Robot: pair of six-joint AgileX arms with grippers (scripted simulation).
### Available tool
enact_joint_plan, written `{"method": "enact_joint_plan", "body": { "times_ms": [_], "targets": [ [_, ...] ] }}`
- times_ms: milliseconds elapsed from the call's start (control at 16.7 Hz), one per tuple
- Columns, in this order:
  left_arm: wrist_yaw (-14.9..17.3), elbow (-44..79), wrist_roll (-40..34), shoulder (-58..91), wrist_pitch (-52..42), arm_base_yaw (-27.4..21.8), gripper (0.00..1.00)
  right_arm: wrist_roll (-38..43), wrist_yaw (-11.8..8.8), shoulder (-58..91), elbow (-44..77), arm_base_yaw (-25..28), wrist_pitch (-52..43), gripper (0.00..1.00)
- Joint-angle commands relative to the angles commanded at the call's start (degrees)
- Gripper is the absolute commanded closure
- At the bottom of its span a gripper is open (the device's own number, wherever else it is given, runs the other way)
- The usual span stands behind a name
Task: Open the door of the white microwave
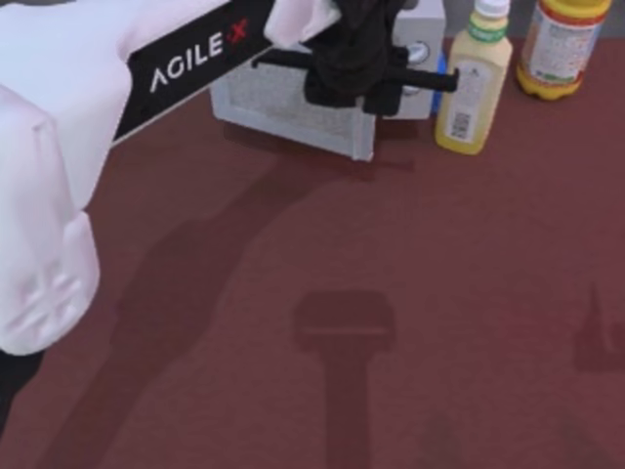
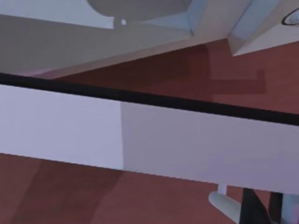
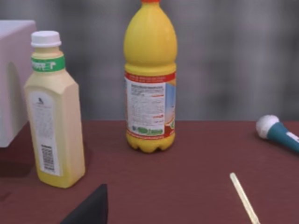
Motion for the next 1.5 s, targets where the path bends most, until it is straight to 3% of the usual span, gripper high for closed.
{"method": "enact_joint_plan", "body": {
  "times_ms": [960, 1500],
  "targets": [
    [0.00, 0.00, 0.00, 0.00, 0.00, 0.00, 1.00, 0.00, 0.00, 0.00, 0.00, 0.00, 0.00, 0.00],
    [3.07, -9.78, 5.77, -5.94, 4.82, 0.93, 1.00, 0.00, 0.00, 0.00, 0.00, 0.00, 0.00, 0.00]
  ]
}}
